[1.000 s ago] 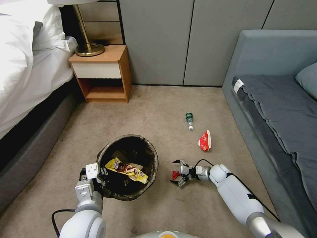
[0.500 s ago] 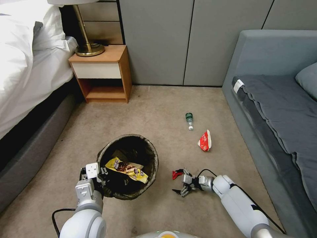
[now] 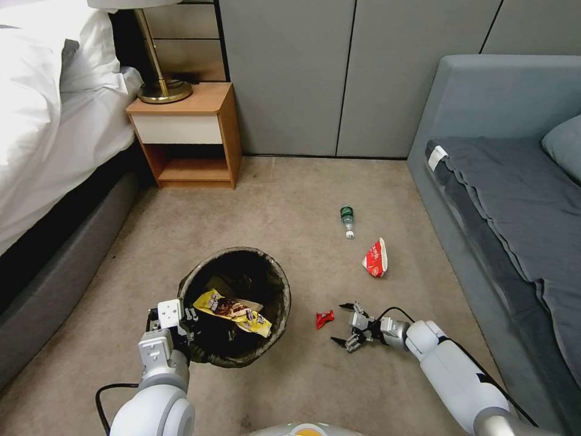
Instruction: Pick up the trash bin, then pick up the garbage from the floor and place it into the trash bin.
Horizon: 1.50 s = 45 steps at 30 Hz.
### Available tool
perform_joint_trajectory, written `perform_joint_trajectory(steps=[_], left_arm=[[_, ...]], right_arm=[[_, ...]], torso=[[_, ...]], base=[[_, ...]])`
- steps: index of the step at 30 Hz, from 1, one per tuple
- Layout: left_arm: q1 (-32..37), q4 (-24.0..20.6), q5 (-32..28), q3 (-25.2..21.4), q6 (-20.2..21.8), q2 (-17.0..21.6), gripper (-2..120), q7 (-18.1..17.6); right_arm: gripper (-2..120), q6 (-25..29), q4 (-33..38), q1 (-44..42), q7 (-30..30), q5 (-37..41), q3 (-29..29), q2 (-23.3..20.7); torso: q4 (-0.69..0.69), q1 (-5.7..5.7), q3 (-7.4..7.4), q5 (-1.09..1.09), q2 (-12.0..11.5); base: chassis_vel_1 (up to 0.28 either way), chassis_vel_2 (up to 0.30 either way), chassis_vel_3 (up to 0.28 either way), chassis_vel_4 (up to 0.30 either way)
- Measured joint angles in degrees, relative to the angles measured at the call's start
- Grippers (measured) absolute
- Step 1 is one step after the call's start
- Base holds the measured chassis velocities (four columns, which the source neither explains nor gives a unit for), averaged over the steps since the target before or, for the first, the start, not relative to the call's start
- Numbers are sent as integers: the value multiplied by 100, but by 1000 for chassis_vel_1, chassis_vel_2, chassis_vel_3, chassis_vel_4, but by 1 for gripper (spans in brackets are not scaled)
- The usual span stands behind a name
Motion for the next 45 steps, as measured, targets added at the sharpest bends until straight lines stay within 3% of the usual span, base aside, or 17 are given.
perform_joint_trajectory(steps=[25, 28, 32, 45], left_arm=[[30, 1, 42, 24, -27, -9, 0, 1], [30, 12, 42, 25, -28, -10, 0, 1], [31, 19, 42, 35, -32, -10, 0, 1], [136, 62, 83, 47, -119, -2, 0, 9]], right_arm=[[99, -15, -175, 182, 124, -30, -146, 210], [92, -11, -209, 182, 143, -37, -128, 212], [74, 24, -383, 211, 176, -30, -92, 241], [30, 34, -823, 540, 321, -85, -103, 335]], torso=[[1, 0, 0, 2, 0], [1, 0, 0, 1, 0], [-1, 0, 0, 0, 1], [2, 0, 0, 1, 0]], base=[[0, 0, 0, 0], [0, 0, 0, 0], [0, 0, 0, 0], [0, 0, 0, 0]])
